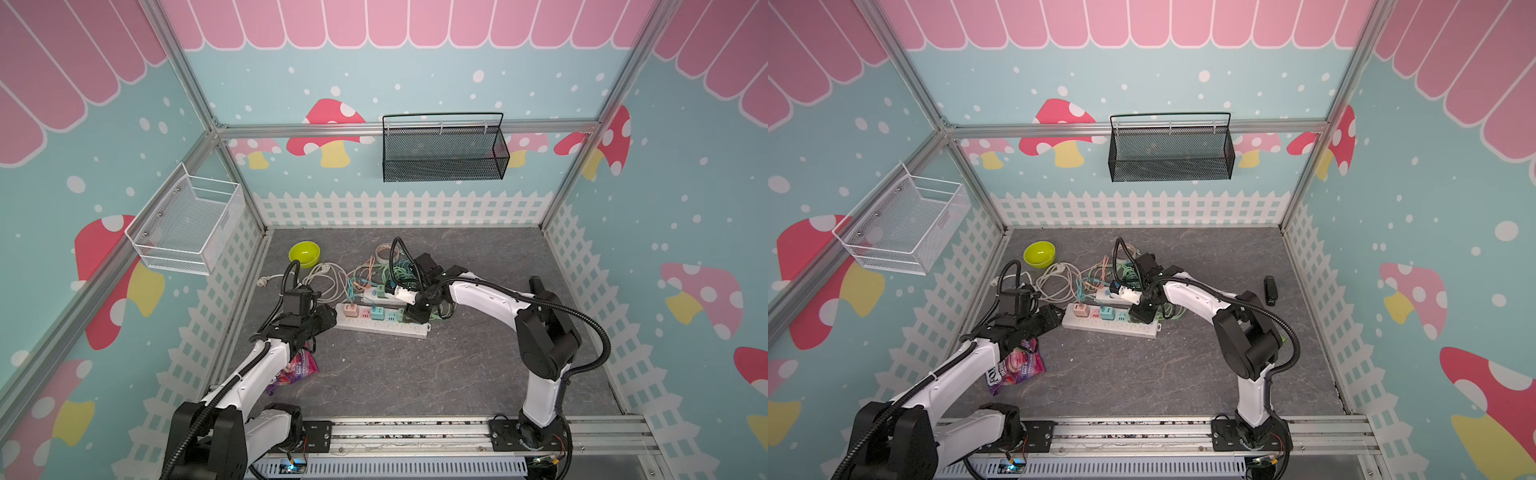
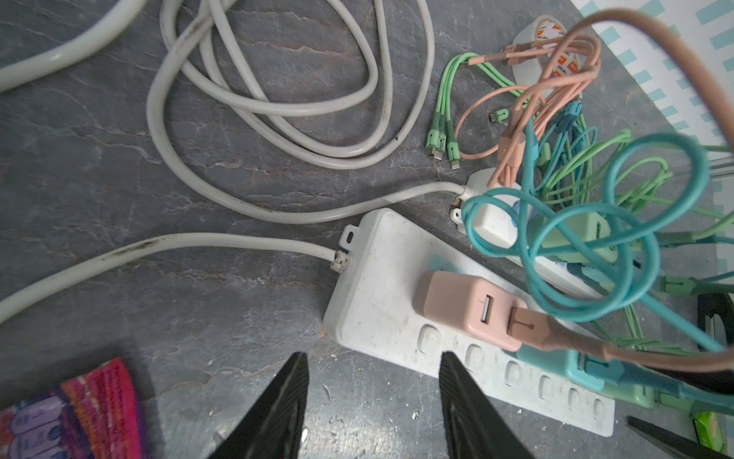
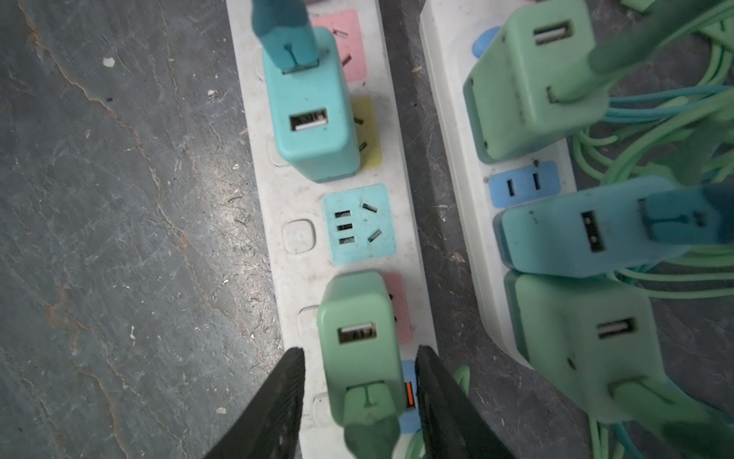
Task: Insert plugs into power strip
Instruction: Reset both arms
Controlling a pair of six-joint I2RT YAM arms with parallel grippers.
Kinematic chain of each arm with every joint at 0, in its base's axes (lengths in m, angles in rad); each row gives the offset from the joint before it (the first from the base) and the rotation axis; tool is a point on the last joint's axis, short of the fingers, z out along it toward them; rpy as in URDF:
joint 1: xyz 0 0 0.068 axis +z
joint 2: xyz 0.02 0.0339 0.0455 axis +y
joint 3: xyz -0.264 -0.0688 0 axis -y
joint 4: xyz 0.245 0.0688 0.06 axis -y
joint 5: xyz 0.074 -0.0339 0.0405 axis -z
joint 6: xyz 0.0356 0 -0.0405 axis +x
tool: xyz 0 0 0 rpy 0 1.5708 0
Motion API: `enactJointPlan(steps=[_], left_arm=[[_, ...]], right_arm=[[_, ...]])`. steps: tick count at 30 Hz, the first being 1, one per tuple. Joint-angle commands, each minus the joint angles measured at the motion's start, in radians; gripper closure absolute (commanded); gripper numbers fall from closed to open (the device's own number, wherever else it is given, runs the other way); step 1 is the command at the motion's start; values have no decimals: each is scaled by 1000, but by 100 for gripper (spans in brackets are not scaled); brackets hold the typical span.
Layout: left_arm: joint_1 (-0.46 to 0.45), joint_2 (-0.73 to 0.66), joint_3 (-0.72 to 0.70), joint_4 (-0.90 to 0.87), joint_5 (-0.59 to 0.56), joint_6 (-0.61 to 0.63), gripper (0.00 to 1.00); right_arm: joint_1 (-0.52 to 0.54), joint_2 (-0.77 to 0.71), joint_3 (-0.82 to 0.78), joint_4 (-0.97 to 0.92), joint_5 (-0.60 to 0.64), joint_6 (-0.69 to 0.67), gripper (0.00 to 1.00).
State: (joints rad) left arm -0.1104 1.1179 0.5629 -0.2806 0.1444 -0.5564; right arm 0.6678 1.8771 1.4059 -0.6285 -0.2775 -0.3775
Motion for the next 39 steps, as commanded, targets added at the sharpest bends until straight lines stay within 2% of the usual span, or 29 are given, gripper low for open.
enactJointPlan(steps=[1,4,7,10,22,30,39], left_arm=[[6,-24,-12,-11,-24,4,45],[5,-32,-14,-13,-36,6,40],[6,-36,-12,-12,-48,6,36],[6,-34,-5,-14,-59,6,34],[6,-14,52,-11,-117,41,29],[7,-4,74,-14,-279,117,25],[7,0,54,75,-288,159,25]], right_arm=[[-2,-56,26,-16,-12,9,47],[-2,-71,13,-19,-11,17,44],[-2,-78,4,-27,-12,25,31],[-2,-82,-2,-37,-17,36,25],[-2,-112,-87,-63,-39,74,20],[0,-164,-143,-62,-146,82,17],[2,-239,-203,-32,-290,86,14]])
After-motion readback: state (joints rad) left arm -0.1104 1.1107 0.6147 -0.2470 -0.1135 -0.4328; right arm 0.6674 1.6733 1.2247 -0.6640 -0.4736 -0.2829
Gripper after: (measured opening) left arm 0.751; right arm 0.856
